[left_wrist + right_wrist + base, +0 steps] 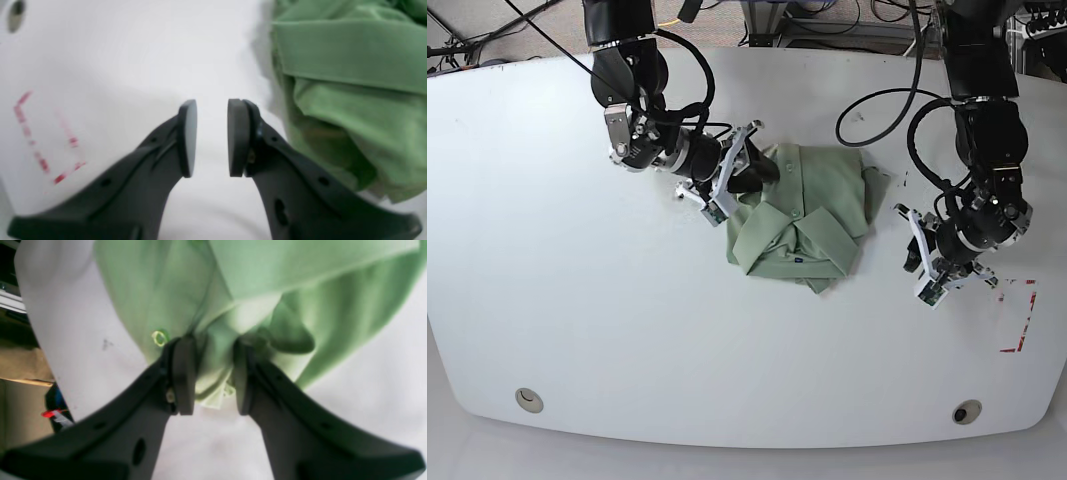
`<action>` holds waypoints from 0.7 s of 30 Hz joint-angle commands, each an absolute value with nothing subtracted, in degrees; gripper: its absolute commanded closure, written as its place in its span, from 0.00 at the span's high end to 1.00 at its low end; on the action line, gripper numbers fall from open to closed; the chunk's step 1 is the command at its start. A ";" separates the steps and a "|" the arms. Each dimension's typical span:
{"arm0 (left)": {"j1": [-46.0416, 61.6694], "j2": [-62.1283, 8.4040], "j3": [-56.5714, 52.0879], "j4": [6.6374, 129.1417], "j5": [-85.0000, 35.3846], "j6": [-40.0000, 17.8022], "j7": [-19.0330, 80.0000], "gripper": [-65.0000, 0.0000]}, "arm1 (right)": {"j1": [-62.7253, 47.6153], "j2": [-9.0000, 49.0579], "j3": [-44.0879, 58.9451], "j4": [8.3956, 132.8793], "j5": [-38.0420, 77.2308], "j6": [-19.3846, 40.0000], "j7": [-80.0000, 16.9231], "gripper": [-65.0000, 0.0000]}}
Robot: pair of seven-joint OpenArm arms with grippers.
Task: Fold the T-shirt properly
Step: 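Press and tuck the bundle edges with both grippers to square it, then grasp the folded green bundle with the left gripper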
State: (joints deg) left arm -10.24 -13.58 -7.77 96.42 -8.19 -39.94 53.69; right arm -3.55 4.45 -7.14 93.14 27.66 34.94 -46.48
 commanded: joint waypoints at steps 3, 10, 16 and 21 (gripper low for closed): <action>-7.69 -7.96 -12.79 103.60 -9.10 -40.00 52.62 0.22 | -0.92 4.88 -5.49 100.44 29.23 35.47 -50.15 0.29; 1.80 -0.75 -6.90 110.20 -9.10 -34.86 52.53 0.52 | 0.66 5.32 1.19 102.46 30.99 35.82 -55.08 0.29; 4.88 1.54 -0.57 110.37 -9.10 -25.71 52.35 0.56 | 2.07 8.22 4.35 98.86 37.41 35.82 -55.34 0.29; 5.76 1.63 1.63 109.23 -9.10 -19.47 49.36 0.57 | 2.24 9.63 5.49 96.92 38.81 35.82 -55.25 0.29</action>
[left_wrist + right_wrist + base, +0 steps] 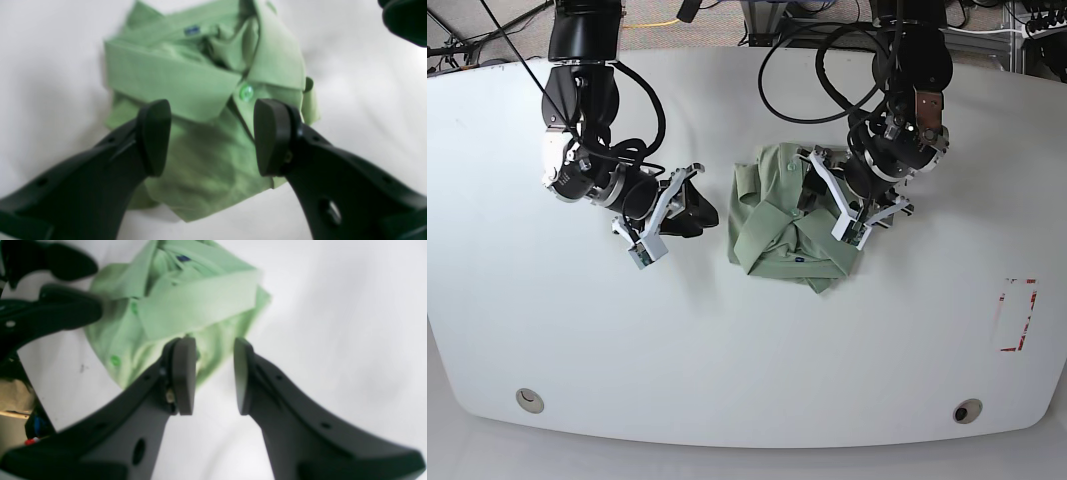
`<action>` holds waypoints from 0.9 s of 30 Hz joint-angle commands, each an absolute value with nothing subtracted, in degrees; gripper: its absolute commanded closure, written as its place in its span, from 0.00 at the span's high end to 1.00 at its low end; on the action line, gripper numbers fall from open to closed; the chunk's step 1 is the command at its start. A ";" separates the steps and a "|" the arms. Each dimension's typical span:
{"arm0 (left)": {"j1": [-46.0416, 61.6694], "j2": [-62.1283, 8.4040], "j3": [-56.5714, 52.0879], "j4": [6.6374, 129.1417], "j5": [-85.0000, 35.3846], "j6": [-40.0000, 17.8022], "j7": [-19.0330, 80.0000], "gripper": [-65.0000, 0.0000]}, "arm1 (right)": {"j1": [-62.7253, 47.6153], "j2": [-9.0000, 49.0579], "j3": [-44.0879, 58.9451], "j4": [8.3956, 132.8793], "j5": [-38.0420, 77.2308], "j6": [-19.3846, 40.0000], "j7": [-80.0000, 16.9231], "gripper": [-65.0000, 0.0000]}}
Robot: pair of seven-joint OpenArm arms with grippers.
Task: Fold the T-shirt properly
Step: 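Grasp the folded green bundle with the left gripper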
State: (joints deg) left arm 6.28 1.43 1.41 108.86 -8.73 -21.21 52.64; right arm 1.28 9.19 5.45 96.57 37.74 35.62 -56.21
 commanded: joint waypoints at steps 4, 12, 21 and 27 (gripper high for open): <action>6.90 1.19 2.42 104.57 -9.01 -16.92 44.79 0.57 | 2.07 9.63 5.49 96.92 38.55 35.82 -55.25 0.29; 6.99 -1.54 0.48 97.54 -9.36 -17.10 44.26 0.56 | 1.36 9.71 5.58 97.10 38.73 35.82 -55.25 0.29; 8.84 -2.15 0.48 109.85 -9.45 -23.60 44.53 0.56 | 0.92 9.71 5.58 97.27 38.90 35.82 -55.25 0.29; 6.20 0.57 1.98 112.31 -8.57 -23.78 44.53 0.56 | 0.22 9.80 5.58 98.51 38.73 35.82 -55.25 0.29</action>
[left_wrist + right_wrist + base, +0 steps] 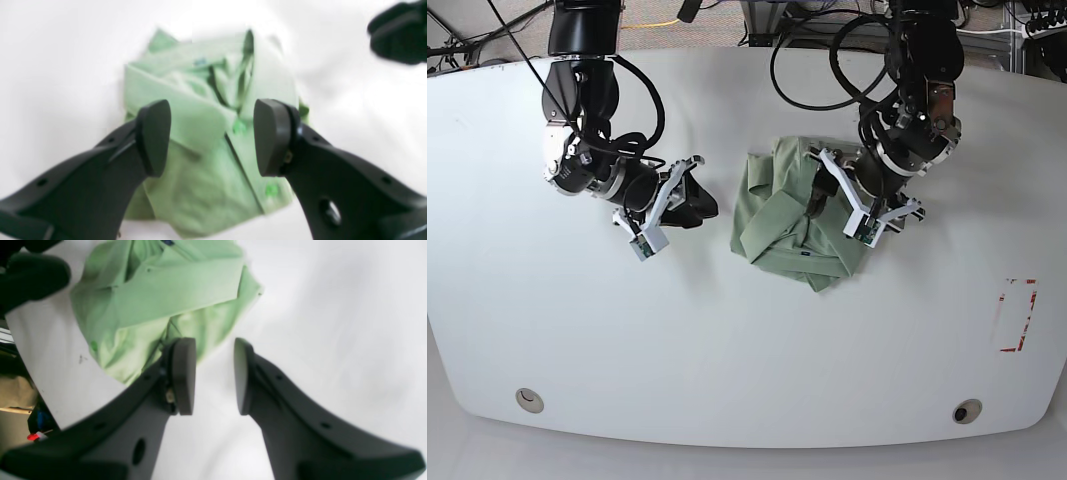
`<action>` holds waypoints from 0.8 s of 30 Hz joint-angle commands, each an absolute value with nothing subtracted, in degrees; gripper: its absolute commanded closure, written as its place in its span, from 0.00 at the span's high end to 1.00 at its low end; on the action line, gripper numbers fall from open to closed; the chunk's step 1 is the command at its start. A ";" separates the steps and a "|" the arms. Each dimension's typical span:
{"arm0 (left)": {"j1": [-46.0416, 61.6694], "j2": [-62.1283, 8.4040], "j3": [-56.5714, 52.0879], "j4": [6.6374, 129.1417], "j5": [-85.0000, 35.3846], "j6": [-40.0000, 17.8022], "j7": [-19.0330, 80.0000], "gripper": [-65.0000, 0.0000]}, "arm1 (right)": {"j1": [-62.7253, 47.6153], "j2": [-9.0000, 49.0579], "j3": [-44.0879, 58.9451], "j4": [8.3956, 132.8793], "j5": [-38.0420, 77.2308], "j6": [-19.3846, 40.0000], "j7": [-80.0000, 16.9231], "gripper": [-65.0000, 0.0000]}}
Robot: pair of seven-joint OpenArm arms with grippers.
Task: Fold the T-shirt properly
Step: 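Grasp the folded green bundle with the left gripper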
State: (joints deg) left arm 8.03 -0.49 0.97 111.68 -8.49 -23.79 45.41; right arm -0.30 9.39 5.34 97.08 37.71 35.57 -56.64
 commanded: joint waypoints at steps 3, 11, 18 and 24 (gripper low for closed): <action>4.70 1.19 4.62 111.25 -5.23 -23.69 44.53 0.56 | 0.04 10.59 5.58 98.51 38.90 35.82 -55.25 0.29; 0.40 5.58 8.48 98.95 2.07 -15.78 40.92 0.57 | 0.04 10.95 5.58 98.42 38.90 35.82 -55.25 0.29; 0.22 5.49 8.48 85.85 2.86 -10.42 31.25 0.57 | 0.04 11.03 5.67 98.42 38.99 35.82 -55.25 0.29; -0.04 -0.13 4.53 77.93 2.24 -10.95 30.81 0.57 | 0.04 10.68 9.54 98.51 38.99 35.82 -55.52 0.29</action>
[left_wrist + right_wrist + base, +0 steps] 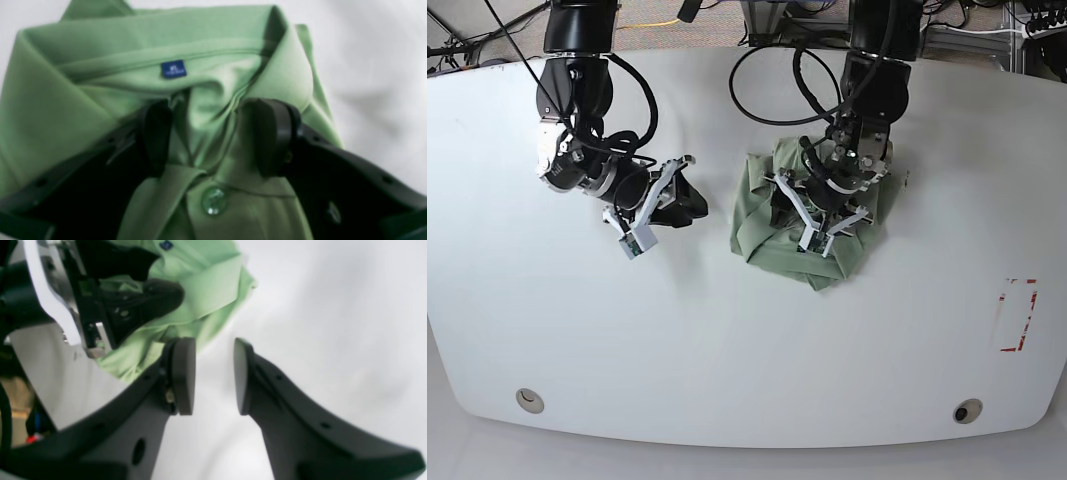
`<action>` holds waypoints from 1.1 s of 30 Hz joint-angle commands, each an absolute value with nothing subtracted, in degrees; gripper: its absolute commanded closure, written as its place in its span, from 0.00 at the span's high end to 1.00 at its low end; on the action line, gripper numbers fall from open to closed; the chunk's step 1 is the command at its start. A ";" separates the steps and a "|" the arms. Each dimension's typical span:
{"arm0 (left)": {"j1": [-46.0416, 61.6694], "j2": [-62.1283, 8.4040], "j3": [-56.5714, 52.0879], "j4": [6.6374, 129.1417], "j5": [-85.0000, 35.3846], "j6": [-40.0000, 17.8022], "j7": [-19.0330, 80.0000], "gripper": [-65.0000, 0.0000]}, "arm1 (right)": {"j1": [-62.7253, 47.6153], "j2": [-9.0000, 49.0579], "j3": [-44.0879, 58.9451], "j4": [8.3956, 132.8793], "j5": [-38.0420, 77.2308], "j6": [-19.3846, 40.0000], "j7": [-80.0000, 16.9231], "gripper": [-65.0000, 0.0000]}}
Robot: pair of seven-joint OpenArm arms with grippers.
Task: Fold the T-shirt properly
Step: 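Grasp the folded green bundle with the left gripper, then carry the bundle with the left gripper to the table edge beside the red mark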
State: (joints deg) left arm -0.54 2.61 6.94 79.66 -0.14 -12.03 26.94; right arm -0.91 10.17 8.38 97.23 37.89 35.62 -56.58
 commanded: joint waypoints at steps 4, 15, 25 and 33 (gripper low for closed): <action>-0.04 -4.26 -1.63 75.82 2.24 -17.01 30.99 0.57 | 0.04 10.86 10.24 98.51 38.99 35.82 -55.52 0.29; -1.36 -20.00 -17.36 69.14 2.33 -32.66 31.16 0.57 | 0.04 11.74 10.24 98.51 38.99 35.82 -55.34 0.28; -4.26 -33.63 -24.13 56.48 2.24 -40.00 27.82 0.57 | 0.04 11.82 10.24 98.51 38.37 35.82 -55.16 0.28; -4.70 -37.14 -24.40 59.47 2.24 -40.00 27.91 0.57 | 0.13 11.82 10.24 98.15 38.29 35.38 -53.93 0.28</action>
State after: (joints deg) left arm -4.23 -35.75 -24.32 56.47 1.52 -39.79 27.03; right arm -0.93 11.29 10.07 97.34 37.32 35.38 -56.60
